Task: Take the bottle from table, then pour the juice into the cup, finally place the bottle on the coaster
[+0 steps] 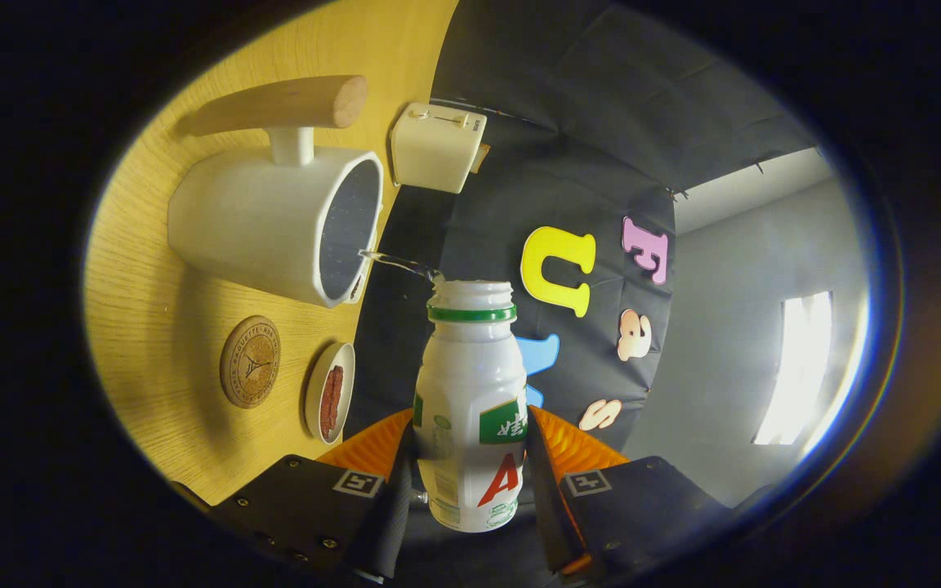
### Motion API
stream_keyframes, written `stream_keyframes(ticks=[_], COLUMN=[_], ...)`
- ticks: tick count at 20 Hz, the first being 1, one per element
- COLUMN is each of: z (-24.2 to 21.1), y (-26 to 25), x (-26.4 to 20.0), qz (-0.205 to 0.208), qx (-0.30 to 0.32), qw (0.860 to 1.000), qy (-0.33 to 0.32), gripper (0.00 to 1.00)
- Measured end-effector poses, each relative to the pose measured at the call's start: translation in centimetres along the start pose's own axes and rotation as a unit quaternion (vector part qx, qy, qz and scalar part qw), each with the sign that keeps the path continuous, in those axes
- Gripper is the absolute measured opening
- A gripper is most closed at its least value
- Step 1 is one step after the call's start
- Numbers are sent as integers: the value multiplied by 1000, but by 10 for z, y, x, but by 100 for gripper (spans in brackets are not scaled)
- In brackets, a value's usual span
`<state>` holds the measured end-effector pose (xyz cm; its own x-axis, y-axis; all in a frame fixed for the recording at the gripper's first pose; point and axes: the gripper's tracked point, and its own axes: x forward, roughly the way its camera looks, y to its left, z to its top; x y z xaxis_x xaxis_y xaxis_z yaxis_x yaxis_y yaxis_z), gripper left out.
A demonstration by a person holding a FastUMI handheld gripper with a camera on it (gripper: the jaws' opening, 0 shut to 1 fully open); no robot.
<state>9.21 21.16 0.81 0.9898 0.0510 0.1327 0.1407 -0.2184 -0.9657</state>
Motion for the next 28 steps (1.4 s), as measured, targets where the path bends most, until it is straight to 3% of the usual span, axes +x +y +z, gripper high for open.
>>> stream_keyframes(ticks=[28], z=[3], y=[-9], x=[2], qz=[-11], qx=[-32], qw=[999], qy=[-9], gripper=[66])
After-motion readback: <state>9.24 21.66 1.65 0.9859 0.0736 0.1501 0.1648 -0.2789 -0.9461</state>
